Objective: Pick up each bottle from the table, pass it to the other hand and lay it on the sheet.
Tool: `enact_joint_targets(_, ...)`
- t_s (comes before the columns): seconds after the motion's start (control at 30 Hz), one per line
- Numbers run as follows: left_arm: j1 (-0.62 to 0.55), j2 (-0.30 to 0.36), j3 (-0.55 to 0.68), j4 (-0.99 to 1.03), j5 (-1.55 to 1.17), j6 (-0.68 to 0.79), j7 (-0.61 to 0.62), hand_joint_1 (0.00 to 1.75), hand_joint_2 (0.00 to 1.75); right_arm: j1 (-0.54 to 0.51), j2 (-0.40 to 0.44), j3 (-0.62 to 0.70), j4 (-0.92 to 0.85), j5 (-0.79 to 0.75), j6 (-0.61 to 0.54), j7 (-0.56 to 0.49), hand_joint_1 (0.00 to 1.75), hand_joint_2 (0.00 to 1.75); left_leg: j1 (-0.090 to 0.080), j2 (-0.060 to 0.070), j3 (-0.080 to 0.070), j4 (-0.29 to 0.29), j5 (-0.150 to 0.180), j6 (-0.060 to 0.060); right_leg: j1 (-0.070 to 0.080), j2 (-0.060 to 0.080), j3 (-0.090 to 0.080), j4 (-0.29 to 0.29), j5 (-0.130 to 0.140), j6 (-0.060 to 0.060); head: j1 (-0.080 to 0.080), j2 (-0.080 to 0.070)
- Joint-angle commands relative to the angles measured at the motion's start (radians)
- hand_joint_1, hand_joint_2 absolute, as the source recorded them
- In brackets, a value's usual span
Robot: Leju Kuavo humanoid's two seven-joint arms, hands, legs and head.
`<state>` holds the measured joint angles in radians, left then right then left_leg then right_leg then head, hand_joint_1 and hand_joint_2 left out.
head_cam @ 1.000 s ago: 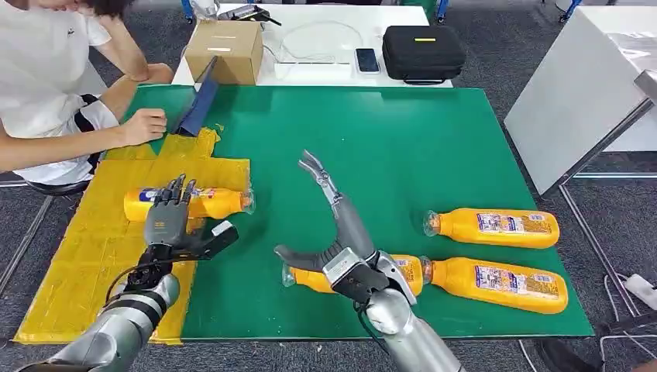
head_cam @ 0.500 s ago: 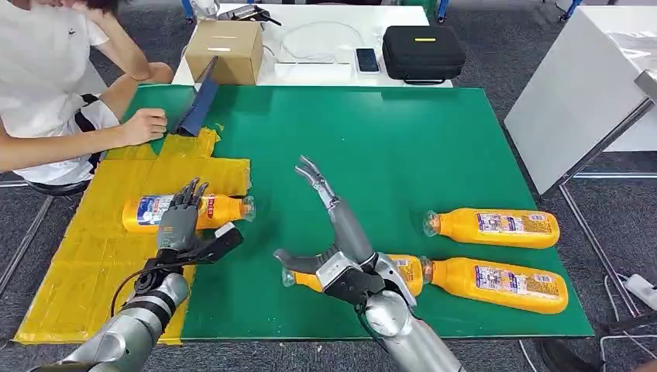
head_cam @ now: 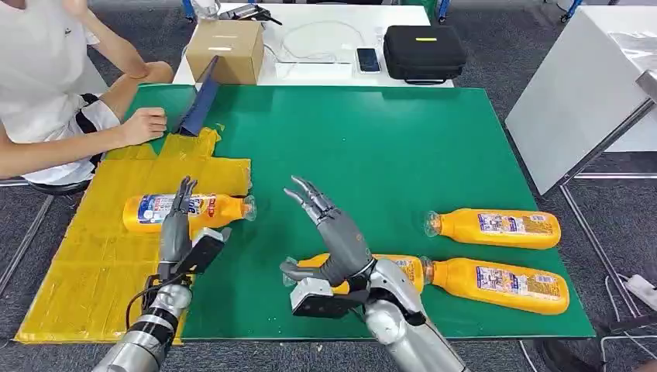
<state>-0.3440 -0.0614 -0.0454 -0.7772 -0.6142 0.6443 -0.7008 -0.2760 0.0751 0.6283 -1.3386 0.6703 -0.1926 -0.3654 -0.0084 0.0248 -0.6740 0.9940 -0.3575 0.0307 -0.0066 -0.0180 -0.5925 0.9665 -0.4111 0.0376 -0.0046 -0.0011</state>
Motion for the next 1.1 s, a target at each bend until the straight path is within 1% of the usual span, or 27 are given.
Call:
enact_joint_targets(0.03, 0.070, 0.013, -0.077, -0.195, 0.044, 0.027, 0.003, 0.00, 1.75, -0.046, -0.088, 0.098, 0.162, 0.051, 0.021, 0.002, 0.00, 1.75, 0.001, -0.001, 0.006, 0.001, -0.003, -0.003, 0.000, 0.002, 0.006, 0.000, -0.002, -0.001, 0.000, 0.000)
enact_joint_targets(0.13, 0.061, 0.005, -0.054, -0.184, 0.033, 0.000, 0.003, 0.00, 1.75, -0.049, -0.119, 0.110, 0.161, 0.076, 0.028, -0.001, 0.00, 1.75, 0.001, -0.001, 0.004, 0.000, -0.002, -0.002, 0.001, 0.001, 0.004, 0.000, -0.001, -0.001, 0.000, 0.000)
enact_joint_targets(0.17, 0.058, -0.003, -0.040, -0.182, 0.024, -0.005, 0.003, 0.00, 1.75, -0.057, -0.133, 0.123, 0.178, 0.106, 0.038, 0.013, 0.00, 1.75, 0.001, -0.002, 0.005, 0.000, -0.002, -0.002, 0.000, 0.001, 0.005, 0.000, -0.002, -0.001, 0.000, 0.000)
enact_joint_targets(0.2, 0.061, -0.005, -0.040, -0.187, 0.027, -0.017, 0.003, 0.00, 1.75, -0.056, -0.140, 0.122, 0.187, 0.107, 0.042, 0.013, 0.00, 1.75, 0.001, -0.001, 0.003, 0.000, -0.001, -0.002, 0.000, 0.001, 0.003, -0.001, -0.001, -0.001, 0.000, 0.000)
enact_joint_targets(0.23, 0.066, -0.010, -0.036, -0.200, 0.037, -0.046, 0.003, 0.00, 1.75, -0.064, -0.148, 0.133, 0.209, 0.128, 0.052, 0.021, 0.00, 1.75, 0.001, -0.002, 0.006, 0.000, -0.002, -0.002, 0.000, 0.000, 0.006, 0.000, -0.002, -0.001, 0.000, 0.000)
enact_joint_targets(0.27, 0.072, -0.019, -0.032, -0.207, 0.039, -0.059, 0.003, 0.00, 1.75, -0.065, -0.160, 0.137, 0.234, 0.147, 0.057, 0.034, 0.00, 1.75, 0.001, -0.002, 0.004, 0.000, -0.001, -0.002, 0.000, 0.000, 0.004, -0.001, -0.001, -0.001, 0.000, 0.000)
enact_joint_targets(0.37, 0.078, -0.027, -0.029, -0.217, 0.034, -0.068, 0.003, 0.00, 1.75, -0.062, -0.165, 0.133, 0.249, 0.151, 0.049, 0.029, 0.00, 1.75, 0.001, -0.002, 0.006, 0.000, -0.003, -0.002, 0.000, 0.001, 0.007, -0.001, -0.002, -0.001, 0.000, 0.000)
enact_joint_targets(0.4, 0.078, -0.027, -0.029, -0.217, 0.034, -0.068, 0.003, 0.00, 1.75, -0.062, -0.165, 0.133, 0.249, 0.151, 0.049, 0.029, 0.00, 1.75, 0.001, -0.001, 0.004, 0.000, -0.002, -0.002, 0.000, 0.001, 0.005, -0.001, -0.001, -0.001, 0.000, 0.000)
enact_joint_targets(0.43, 0.081, -0.032, -0.025, -0.222, 0.034, -0.081, 0.003, 0.00, 1.75, -0.066, -0.167, 0.138, 0.259, 0.160, 0.054, 0.034, 0.00, 1.75, 0.001, -0.002, 0.006, 0.001, -0.003, -0.003, 0.000, 0.001, 0.007, 0.000, -0.002, -0.001, 0.000, 0.000)
enact_joint_targets(0.47, 0.085, -0.040, -0.024, -0.229, 0.033, -0.096, 0.003, 0.00, 1.75, -0.067, -0.175, 0.140, 0.268, 0.174, 0.057, 0.048, 0.00, 1.75, 0.000, -0.001, 0.003, 0.000, -0.001, -0.002, 0.000, 0.001, 0.003, 0.000, -0.001, -0.001, 0.000, 0.000)
enact_joint_targets(0.5, 0.091, -0.047, -0.026, -0.241, 0.032, -0.108, 0.003, 0.00, 1.75, -0.065, -0.178, 0.136, 0.274, 0.179, 0.056, 0.056, 0.00, 1.75, 0.000, -0.002, 0.006, 0.001, -0.003, -0.003, 0.000, 0.002, 0.006, 0.000, -0.002, -0.001, 0.000, 0.000)
enact_joint_targets(0.53, 0.098, -0.053, -0.030, -0.256, 0.032, -0.115, 0.006, 0.00, 1.75, -0.062, -0.182, 0.132, 0.278, 0.188, 0.050, 0.064, 0.00, 1.75, 0.000, -0.001, 0.004, 0.000, -0.002, -0.002, 0.000, 0.001, 0.005, 0.000, -0.001, -0.001, 0.000, 0.000)
enact_joint_targets(0.57, 0.111, -0.060, -0.038, -0.281, 0.032, -0.131, 0.005, 0.00, 1.75, -0.056, -0.188, 0.125, 0.279, 0.208, 0.040, 0.078, 0.00, 1.75, 0.000, -0.002, 0.006, 0.001, -0.003, -0.003, 0.000, 0.001, 0.006, 0.000, -0.002, -0.001, 0.000, 0.000)
enact_joint_targets(0.63, 0.128, -0.069, -0.047, -0.314, 0.033, -0.142, 0.006, 0.00, 1.75, -0.043, -0.195, 0.111, 0.273, 0.222, 0.035, 0.091, 0.00, 1.75, 0.000, -0.003, 0.003, 0.000, -0.001, -0.001, 0.000, -0.001, 0.004, 0.000, -0.001, 0.000, 0.000, 0.000)
enact_joint_targets(0.67, 0.140, -0.074, -0.059, -0.339, 0.034, -0.152, 0.009, 0.00, 1.75, -0.032, -0.199, 0.097, 0.269, 0.240, 0.027, 0.110, 0.00, 1.75, 0.000, -0.003, 0.005, 0.001, -0.003, -0.002, 0.000, 0.000, 0.006, 0.000, -0.002, -0.001, 0.000, 0.000)
enact_joint_targets(0.73, 0.149, -0.079, -0.067, -0.356, 0.030, -0.153, 0.020, 0.00, 1.75, -0.024, -0.202, 0.087, 0.269, 0.257, 0.025, 0.124, 0.00, 1.75, 0.000, -0.002, 0.004, 0.000, -0.002, -0.002, 0.000, 0.000, 0.004, 0.000, -0.001, 0.000, 0.000, 0.000)
enact_joint_targets(0.77, 0.149, -0.079, -0.067, -0.356, 0.030, -0.153, 0.020, 0.00, 1.75, -0.024, -0.202, 0.087, 0.269, 0.257, 0.025, 0.124, 0.00, 1.75, 0.000, -0.001, 0.003, 0.000, -0.001, -0.001, 0.000, 0.000, 0.003, -0.001, -0.001, 0.000, 0.000, 0.000)
enact_joint_targets(0.8, 0.149, -0.079, -0.067, -0.356, 0.030, -0.153, 0.020, 0.00, 1.75, -0.024, -0.202, 0.087, 0.269, 0.257, 0.025, 0.124, 0.00, 1.75, 0.000, -0.003, 0.006, 0.001, -0.003, -0.002, -0.001, 0.000, 0.006, 0.000, -0.002, -0.001, -0.001, 0.000)
enact_joint_targets(0.87, 0.151, -0.076, -0.071, -0.361, 0.027, -0.157, 0.023, 0.00, 1.75, -0.015, -0.199, 0.075, 0.268, 0.276, 0.021, 0.142, 0.00, 1.75, 0.000, -0.001, 0.002, 0.000, -0.001, -0.001, 0.000, 0.000, 0.002, -0.001, 0.000, 0.000, 0.000, 0.000)
enact_joint_targets(0.9, 0.154, -0.076, -0.074, -0.365, 0.027, -0.161, 0.024, 0.00, 1.75, -0.006, -0.200, 0.066, 0.264, 0.287, 0.018, 0.150, 0.00, 1.75, 0.000, -0.003, 0.005, 0.001, -0.002, -0.002, 0.000, 0.000, 0.005, 0.000, -0.002, -0.001, 0.000, 0.000)
enact_joint_targets(0.97, 0.159, -0.079, -0.074, -0.373, 0.028, -0.162, 0.028, 0.00, 1.75, 0.007, -0.203, 0.053, 0.258, 0.314, 0.007, 0.169, 0.00, 1.75, 0.001, -0.002, 0.006, 0.001, -0.003, -0.003, 0.000, 0.000, 0.006, 0.000, -0.002, -0.001, -0.001, 0.000)
enact_joint_targets(1.07, 0.161, -0.079, -0.075, -0.376, 0.028, -0.162, 0.029, 0.00, 1.75, 0.010, -0.204, 0.051, 0.256, 0.315, 0.007, 0.169, 0.00, 1.75, 0.000, -0.002, 0.003, 0.000, -0.001, -0.001, 0.000, 0.000, 0.003, 0.000, -0.001, 0.000, 0.000, 0.000)
enact_joint_targets(1.1, 0.161, -0.079, -0.075, -0.376, 0.028, -0.162, 0.029, 0.00, 1.75, 0.010, -0.204, 0.051, 0.256, 0.315, 0.007, 0.169, 0.00, 1.75, 0.000, -0.002, 0.005, 0.001, -0.003, -0.002, 0.000, 0.001, 0.005, 0.000, -0.002, -0.001, -0.001, 0.000)
